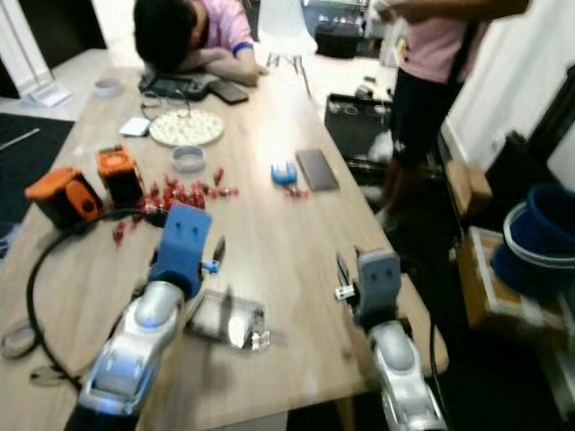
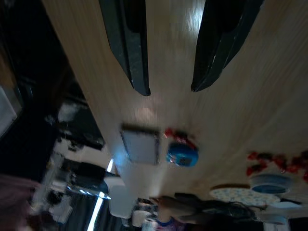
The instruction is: Hang keys on a hook
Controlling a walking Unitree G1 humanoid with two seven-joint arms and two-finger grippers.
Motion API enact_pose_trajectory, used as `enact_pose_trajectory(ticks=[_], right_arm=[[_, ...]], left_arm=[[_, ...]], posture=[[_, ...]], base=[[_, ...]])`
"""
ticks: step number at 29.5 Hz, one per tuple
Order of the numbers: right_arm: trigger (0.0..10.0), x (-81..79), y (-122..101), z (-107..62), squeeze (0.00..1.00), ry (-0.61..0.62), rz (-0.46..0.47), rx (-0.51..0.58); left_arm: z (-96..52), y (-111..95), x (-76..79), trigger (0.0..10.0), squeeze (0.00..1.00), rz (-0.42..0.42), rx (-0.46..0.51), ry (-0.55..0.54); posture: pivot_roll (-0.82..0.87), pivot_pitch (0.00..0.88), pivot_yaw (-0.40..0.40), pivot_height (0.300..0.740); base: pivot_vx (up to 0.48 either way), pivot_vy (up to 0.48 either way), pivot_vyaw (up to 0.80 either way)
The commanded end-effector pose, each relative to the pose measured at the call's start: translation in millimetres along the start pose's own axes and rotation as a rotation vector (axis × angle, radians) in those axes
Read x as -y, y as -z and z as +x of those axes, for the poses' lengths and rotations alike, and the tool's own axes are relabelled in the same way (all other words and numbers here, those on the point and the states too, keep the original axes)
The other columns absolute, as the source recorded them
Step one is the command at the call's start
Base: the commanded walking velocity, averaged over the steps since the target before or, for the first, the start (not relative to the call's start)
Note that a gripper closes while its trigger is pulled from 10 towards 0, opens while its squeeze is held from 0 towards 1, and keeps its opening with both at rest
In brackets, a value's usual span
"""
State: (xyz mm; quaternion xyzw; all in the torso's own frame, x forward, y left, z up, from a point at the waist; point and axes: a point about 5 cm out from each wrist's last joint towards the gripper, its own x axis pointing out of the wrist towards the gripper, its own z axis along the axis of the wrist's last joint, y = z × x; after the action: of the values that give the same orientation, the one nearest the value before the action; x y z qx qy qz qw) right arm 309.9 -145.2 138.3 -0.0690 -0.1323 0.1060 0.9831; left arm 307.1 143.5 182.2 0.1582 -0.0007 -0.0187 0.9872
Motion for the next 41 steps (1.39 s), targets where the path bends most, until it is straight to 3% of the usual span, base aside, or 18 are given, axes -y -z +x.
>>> enact_pose_trajectory(ticks=[1, 4, 5, 6, 7, 17, 20, 23, 28, 33, 38, 41], right_arm=[[10.0, -3.7, 6.0, -5.6, 0.00, -0.007, 0.009, -0.021], [10.0, -0.7, 6.8, -7.8, 0.00, -0.005, 0.001, -0.025], [10.0, -0.7, 6.8, -7.8, 0.00, -0.005, 0.001, -0.025], [10.0, 2.2, 8.9, -10.1, 0.00, -0.001, -0.006, -0.034], [10.0, 3.5, 9.9, -10.9, 0.00, 0.000, -0.009, -0.038], [10.0, 7.0, 12.6, -10.0, 0.00, 0.001, -0.021, -0.047], [10.0, 7.1, 12.6, -9.1, 0.00, -0.004, -0.027, -0.047], [10.0, 11.9, 14.3, -8.8, 0.00, 0.000, -0.042, -0.054], [10.0, 15.2, 14.7, -8.7, 0.00, 0.005, -0.047, -0.057], [10.0, 19.0, 16.1, -10.6, 0.00, 0.012, -0.056, -0.064], [10.0, 19.5, 17.9, -11.8, 0.00, 0.010, -0.059, -0.070], [10.0, 20.0, 17.2, -10.8, 0.00, 0.011, -0.060, -0.068]], left_arm=[[-5.3, 6.4, -1.9, 10.0, 0.00, 0.001, -0.034, 0.051], [-26.9, 11.5, -17.4, 10.0, 0.00, 0.036, -0.072, 0.259], [-26.9, 11.5, -17.4, 10.0, 0.00, 0.036, -0.072, 0.259], [-44.7, 15.8, -25.0, 10.0, 0.00, 0.043, -0.105, 0.388], [-51.7, 17.9, -27.9, 10.0, 0.00, 0.047, -0.120, 0.427], [-66.5, 28.2, -31.1, 10.0, 0.00, 0.045, -0.168, 0.451], [-73.0, 27.2, -29.0, 10.0, 0.00, 0.040, -0.161, 0.509], [-87.4, 32.7, -25.0, 10.0, 0.00, 0.018, -0.158, 0.639], [-92.3, 39.7, -20.5, 10.0, 0.00, -0.011, -0.156, 0.681], [-103.3, 40.0, 1.5, 10.0, 0.00, -0.131, -0.101, 0.798], [-94.8, 36.3, 24.0, 10.0, 0.00, -0.192, -0.058, 0.826], [-90.7, 36.1, 28.5, 10.0, 0.00, -0.213, -0.038, 0.819]], posture=[[0.11, 0.146, -0.048, 0.740], [0.11, 0.147, -0.047, 0.740], [0.11, 0.147, -0.047, 0.740], [0.11, 0.147, -0.047, 0.740], [0.11, 0.147, -0.047, 0.740], [0.13, 0.141, -0.055, 0.740], [0.13, 0.140, -0.057, 0.740], [0.13, 0.138, -0.061, 0.740], [0.13, 0.134, -0.061, 0.740], [0.11, 0.129, -0.070, 0.740], [0.11, 0.133, -0.072, 0.740], [0.10, 0.134, -0.072, 0.740]], base=[[0.000, 0.000, 0.00], [0.000, 0.000, 0.00], [0.000, 0.000, 0.00], [0.000, 0.000, 0.00], [0.000, 0.000, 0.00], [0.000, 0.000, 0.00], [0.000, 0.000, 0.00], [0.000, 0.000, 0.00], [0.000, 0.000, 0.00], [0.000, 0.000, 0.00], [0.000, 0.000, 0.00], [0.000, 0.000, 0.00]])
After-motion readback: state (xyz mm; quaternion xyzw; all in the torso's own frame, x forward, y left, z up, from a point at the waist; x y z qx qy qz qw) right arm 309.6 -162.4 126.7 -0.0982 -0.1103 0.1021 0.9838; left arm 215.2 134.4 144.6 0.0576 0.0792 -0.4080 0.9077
